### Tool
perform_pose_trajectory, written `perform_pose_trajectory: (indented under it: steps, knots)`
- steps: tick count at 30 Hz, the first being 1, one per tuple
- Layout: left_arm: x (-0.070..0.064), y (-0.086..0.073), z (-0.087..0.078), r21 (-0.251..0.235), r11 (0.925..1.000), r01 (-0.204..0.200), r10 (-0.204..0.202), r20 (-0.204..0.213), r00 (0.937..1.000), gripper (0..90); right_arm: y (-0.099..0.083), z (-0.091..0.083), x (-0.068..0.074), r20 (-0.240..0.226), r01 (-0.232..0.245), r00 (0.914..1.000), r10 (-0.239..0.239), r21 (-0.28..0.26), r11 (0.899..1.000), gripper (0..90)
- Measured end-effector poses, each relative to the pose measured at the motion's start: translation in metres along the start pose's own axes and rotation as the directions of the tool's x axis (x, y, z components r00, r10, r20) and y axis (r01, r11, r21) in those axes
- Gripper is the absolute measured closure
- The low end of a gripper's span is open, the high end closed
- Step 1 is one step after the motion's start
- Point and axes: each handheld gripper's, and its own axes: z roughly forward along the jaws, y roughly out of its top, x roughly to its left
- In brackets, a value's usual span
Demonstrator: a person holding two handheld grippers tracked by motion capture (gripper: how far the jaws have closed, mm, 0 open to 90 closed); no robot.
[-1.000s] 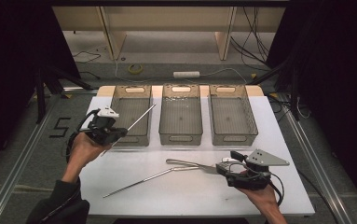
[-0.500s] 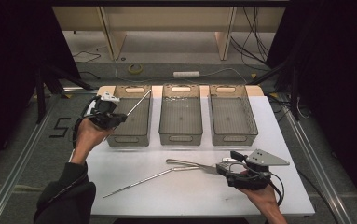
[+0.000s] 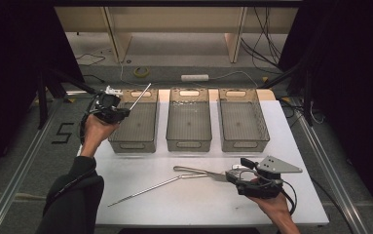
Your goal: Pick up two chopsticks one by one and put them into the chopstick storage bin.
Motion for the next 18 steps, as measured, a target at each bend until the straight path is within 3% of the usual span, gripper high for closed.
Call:
perform_pose_trajectory:
  steps: [5,18]
  knots:
    - [0.007,-0.003,0.009,0.001,0.9994,0.034,-0.034,-0.008,0.9994,85.6,0.000,0.000,0.000,-0.001,-0.003,1.0000,0.003,0.000,1.000,24.8]
    - [0.011,-0.011,0.027,0.013,0.9987,0.050,-0.050,-0.028,0.9984,85.6,0.000,0.000,0.000,-0.006,-0.003,1.0000,0.003,0.004,1.000,24.8]
